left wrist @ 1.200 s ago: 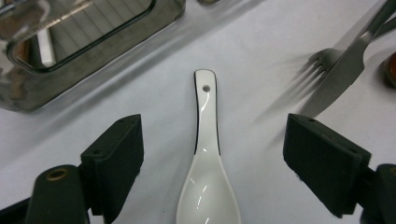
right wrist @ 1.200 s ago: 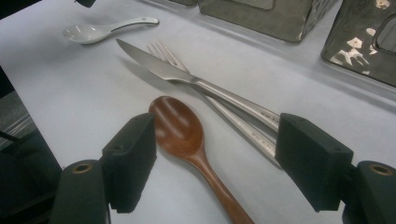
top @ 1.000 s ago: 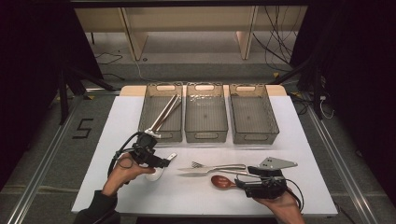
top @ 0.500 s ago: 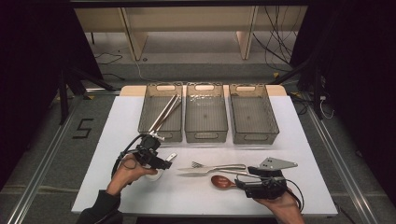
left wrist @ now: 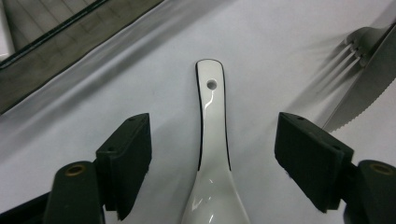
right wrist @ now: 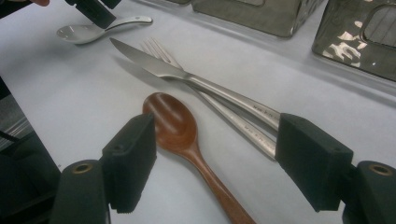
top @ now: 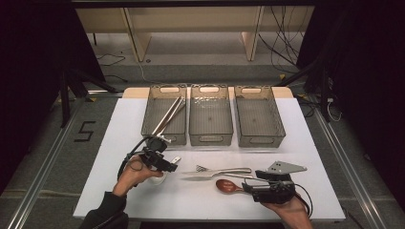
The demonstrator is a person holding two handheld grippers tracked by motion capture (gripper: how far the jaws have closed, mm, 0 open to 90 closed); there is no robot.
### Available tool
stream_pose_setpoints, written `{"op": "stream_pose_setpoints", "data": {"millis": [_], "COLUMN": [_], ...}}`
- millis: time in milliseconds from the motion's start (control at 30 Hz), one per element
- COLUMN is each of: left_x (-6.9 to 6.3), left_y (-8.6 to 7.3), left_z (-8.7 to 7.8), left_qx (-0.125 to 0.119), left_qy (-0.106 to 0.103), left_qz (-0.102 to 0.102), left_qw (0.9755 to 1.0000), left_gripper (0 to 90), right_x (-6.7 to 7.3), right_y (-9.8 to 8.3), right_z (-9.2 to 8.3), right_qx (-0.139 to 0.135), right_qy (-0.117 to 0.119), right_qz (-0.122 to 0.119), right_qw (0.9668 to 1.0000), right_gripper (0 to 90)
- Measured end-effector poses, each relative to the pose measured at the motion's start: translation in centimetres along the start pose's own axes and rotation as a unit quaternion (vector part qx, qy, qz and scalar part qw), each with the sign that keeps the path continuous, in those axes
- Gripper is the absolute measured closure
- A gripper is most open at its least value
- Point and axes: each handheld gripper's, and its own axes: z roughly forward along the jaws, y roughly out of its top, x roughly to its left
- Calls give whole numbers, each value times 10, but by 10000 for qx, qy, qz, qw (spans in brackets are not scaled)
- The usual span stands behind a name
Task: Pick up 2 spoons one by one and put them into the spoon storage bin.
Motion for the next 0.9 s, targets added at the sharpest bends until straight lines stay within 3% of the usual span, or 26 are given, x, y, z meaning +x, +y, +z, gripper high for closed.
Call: {"op": "stream_pose_setpoints", "data": {"millis": [433, 733, 900], "left_x": [0, -4, -6], "left_y": [5, 3, 3], "left_z": [1, 12, 12], "left_qx": [124, 550, 539], "left_qy": [69, 47, 267], "left_qz": [73, 222, 350], "left_qw": [9999, 9982, 9976], "left_gripper": [436, 552, 647], "right_x": [1, 3, 3], "right_y": [1, 1, 1], "right_z": [0, 0, 0], "right_qx": [12, 19, 25], "right_qy": [-9, -24, -36], "right_qz": [-40, -73, -63], "right_qw": [10000, 10000, 10000], "right_gripper": [299, 299, 299]}}
